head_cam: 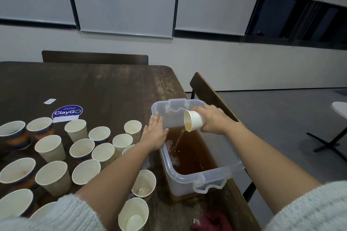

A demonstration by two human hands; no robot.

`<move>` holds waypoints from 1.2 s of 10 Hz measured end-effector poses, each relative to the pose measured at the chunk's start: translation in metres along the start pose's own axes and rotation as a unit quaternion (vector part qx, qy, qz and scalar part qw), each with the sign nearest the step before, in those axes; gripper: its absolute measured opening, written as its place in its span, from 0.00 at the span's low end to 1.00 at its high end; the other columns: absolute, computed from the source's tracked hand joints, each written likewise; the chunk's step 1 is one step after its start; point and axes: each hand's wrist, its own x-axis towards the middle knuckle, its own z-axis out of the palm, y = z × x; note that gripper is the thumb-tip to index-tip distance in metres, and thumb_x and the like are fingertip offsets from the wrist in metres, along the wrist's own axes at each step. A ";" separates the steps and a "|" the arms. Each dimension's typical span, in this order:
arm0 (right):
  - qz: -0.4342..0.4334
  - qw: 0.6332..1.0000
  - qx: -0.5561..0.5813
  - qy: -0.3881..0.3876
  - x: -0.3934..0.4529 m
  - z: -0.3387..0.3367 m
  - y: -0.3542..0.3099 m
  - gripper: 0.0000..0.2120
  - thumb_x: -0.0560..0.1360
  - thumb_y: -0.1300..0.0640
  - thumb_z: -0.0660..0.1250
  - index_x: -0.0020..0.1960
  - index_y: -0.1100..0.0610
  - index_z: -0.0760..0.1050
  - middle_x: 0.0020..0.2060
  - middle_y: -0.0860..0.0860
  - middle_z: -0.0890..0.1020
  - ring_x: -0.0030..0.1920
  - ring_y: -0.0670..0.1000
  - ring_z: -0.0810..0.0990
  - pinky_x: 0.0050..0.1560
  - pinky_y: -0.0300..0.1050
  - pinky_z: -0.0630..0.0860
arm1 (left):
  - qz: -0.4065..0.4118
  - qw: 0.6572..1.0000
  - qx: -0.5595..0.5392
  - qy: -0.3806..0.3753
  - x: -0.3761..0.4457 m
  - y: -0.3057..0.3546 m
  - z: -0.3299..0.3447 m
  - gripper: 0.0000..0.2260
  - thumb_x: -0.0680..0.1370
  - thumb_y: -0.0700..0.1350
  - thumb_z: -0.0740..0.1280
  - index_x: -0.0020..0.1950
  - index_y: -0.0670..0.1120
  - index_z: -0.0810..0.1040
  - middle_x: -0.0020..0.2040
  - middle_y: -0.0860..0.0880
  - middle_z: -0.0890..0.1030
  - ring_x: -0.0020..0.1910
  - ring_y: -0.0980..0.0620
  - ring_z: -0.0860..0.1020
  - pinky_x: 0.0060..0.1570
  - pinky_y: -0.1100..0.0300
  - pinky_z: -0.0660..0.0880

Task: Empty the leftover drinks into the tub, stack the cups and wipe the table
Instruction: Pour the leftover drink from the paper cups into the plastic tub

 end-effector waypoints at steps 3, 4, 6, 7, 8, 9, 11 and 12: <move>-0.018 0.999 -0.048 -0.011 0.000 -0.006 -0.004 0.34 0.72 0.53 0.72 0.74 0.47 0.61 0.67 0.53 0.68 0.68 0.56 0.64 0.67 0.56 0.62 | 0.002 1.000 0.001 0.001 -0.001 -0.001 0.000 0.26 0.84 0.49 0.51 0.79 0.44 0.46 0.79 0.47 0.40 0.78 0.49 0.40 0.75 0.46 0.44; -0.023 0.997 -0.074 -0.012 0.000 -0.008 -0.004 0.35 0.73 0.54 0.71 0.75 0.47 0.59 0.67 0.54 0.68 0.68 0.57 0.63 0.67 0.55 0.61 | 0.004 1.000 0.002 0.003 0.000 -0.001 0.001 0.26 0.84 0.50 0.51 0.79 0.44 0.46 0.79 0.48 0.40 0.78 0.49 0.40 0.75 0.46 0.44; -0.001 0.999 -0.048 -0.007 0.002 -0.004 -0.006 0.36 0.71 0.54 0.73 0.74 0.47 0.59 0.67 0.53 0.68 0.67 0.57 0.64 0.65 0.55 0.64 | 0.002 1.000 0.021 -0.008 0.000 0.002 -0.003 0.28 0.84 0.52 0.52 0.79 0.43 0.45 0.79 0.47 0.40 0.78 0.49 0.39 0.74 0.45 0.42; 0.037 0.995 0.089 0.017 0.005 -0.003 -0.011 0.40 0.66 0.54 0.77 0.73 0.48 0.62 0.65 0.51 0.71 0.66 0.56 0.68 0.63 0.56 0.71 | 0.009 0.998 0.039 -0.038 0.003 0.005 -0.019 0.35 0.81 0.57 0.57 0.79 0.44 0.42 0.80 0.45 0.43 0.78 0.47 0.42 0.74 0.43 0.41; 0.034 0.976 0.211 0.048 0.013 -0.008 -0.026 0.37 0.66 0.58 0.78 0.71 0.51 0.66 0.61 0.51 0.75 0.61 0.53 0.73 0.57 0.49 0.73 | 0.048 0.990 -0.128 -0.045 0.001 0.005 -0.051 0.48 0.71 0.64 0.69 0.79 0.46 0.45 0.79 0.45 0.54 0.77 0.44 0.53 0.75 0.43 0.53; 0.026 0.955 0.290 0.054 0.026 -0.020 -0.058 0.39 0.68 0.59 0.77 0.73 0.53 0.62 0.60 0.50 0.74 0.57 0.49 0.72 0.52 0.43 0.69 | 0.076 0.973 -0.216 0.006 -0.016 0.003 -0.091 0.47 0.72 0.58 0.73 0.79 0.46 0.47 0.79 0.46 0.52 0.77 0.47 0.54 0.73 0.50 0.57; -0.049 0.931 0.359 0.051 0.057 -0.030 -0.163 0.36 0.70 0.56 0.76 0.72 0.51 0.62 0.57 0.47 0.73 0.57 0.50 0.75 0.44 0.38 0.72 | 0.058 0.967 -0.208 0.134 -0.053 -0.042 -0.156 0.38 0.76 0.58 0.68 0.78 0.46 0.55 0.76 0.46 0.63 0.72 0.48 0.65 0.67 0.54 0.66; -0.089 0.920 0.379 0.035 0.071 -0.024 -0.228 0.34 0.70 0.57 0.76 0.71 0.51 0.63 0.56 0.46 0.73 0.56 0.49 0.76 0.40 0.33 0.72 | 0.026 0.962 -0.202 0.183 -0.079 -0.083 -0.188 0.34 0.76 0.54 0.68 0.77 0.48 0.58 0.74 0.47 0.66 0.70 0.48 0.68 0.66 0.54 0.69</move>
